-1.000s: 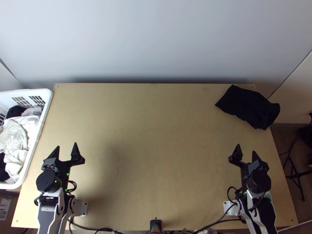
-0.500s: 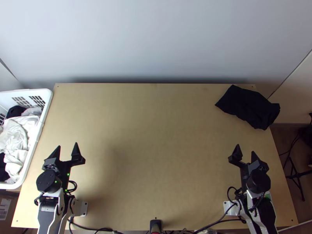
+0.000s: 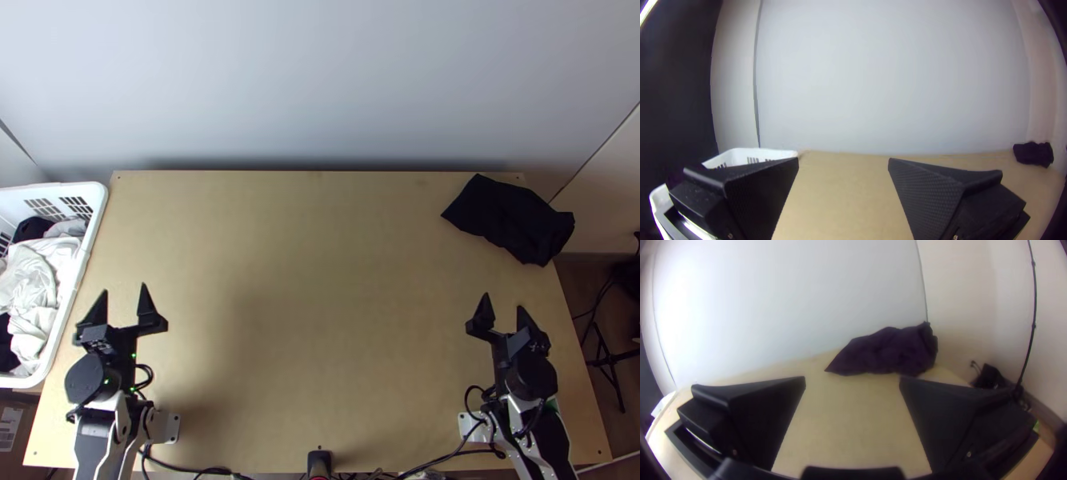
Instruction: Fold the t-shirt
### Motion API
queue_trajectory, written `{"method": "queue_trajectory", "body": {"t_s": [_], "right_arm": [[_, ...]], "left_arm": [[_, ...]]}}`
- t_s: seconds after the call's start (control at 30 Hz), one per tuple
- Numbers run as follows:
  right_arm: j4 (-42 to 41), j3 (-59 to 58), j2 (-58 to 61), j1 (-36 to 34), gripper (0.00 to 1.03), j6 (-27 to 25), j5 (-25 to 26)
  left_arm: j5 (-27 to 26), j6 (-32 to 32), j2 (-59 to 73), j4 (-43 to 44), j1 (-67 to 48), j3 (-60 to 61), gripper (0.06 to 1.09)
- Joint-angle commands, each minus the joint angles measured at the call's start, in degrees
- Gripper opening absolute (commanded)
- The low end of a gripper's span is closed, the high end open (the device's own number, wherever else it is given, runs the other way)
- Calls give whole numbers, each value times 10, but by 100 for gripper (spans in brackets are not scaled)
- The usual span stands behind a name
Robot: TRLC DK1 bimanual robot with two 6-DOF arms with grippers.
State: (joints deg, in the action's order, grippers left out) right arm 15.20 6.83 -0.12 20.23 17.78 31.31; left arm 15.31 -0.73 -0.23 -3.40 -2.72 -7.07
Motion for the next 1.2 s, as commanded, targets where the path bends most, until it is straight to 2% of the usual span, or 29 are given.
{"method": "queue_trajectory", "body": {"t_s": [0.0, 0.1, 0.2, 0.27, 0.37, 0.47, 0.57, 0.67, 0.73, 0.83, 0.93, 1.03, 1.17], "right_arm": [[-89, 6, 0, 38, 99, -169, 51], [-85, 31, 3, 54, 98, -263, 49], [-76, 64, 19, 70, 99, -282, 44], [-59, 106, 79, 83, 98, -290, 44], [-42, 178, 180, 80, 98, -277, 44], [-42, 230, 220, 82, 98, -272, 44], [46, 296, 268, 90, 98, -245, 44], [117, 342, 311, 88, 98, -245, 45], [134, 361, 321, 88, 98, -239, 44], [149, 386, 336, 89, 98, -198, 44], [205, 428, 384, 88, 98, -145, 43], [232, 453, 412, 87, 99, -126, 38], [268, 476, 460, 69, 99, -89, 35]], "left_arm": [[70, 157, 1, -31, -44, -26, 104], [72, 78, 8, -99, -44, -76, 104], [72, 28, 51, -113, -42, -124, 104], [72, 8, 105, -119, -40, -175, 104], [72, -3, 187, -126, -34, -275, 104], [72, -4, 269, -160, -12, -383, 104], [73, -2, 340, -202, 32, -458, 104], [73, 3, 390, -214, 68, -502, 104], [72, -4, 409, -220, 90, -517, 104], [70, -19, 429, -228, 112, -515, 104], [69, -36, 468, -269, 142, -544, 104], [69, -81, 515, -308, 193, -590, 104], [68, -107, 582, -267, 304, -607, 104]]}}
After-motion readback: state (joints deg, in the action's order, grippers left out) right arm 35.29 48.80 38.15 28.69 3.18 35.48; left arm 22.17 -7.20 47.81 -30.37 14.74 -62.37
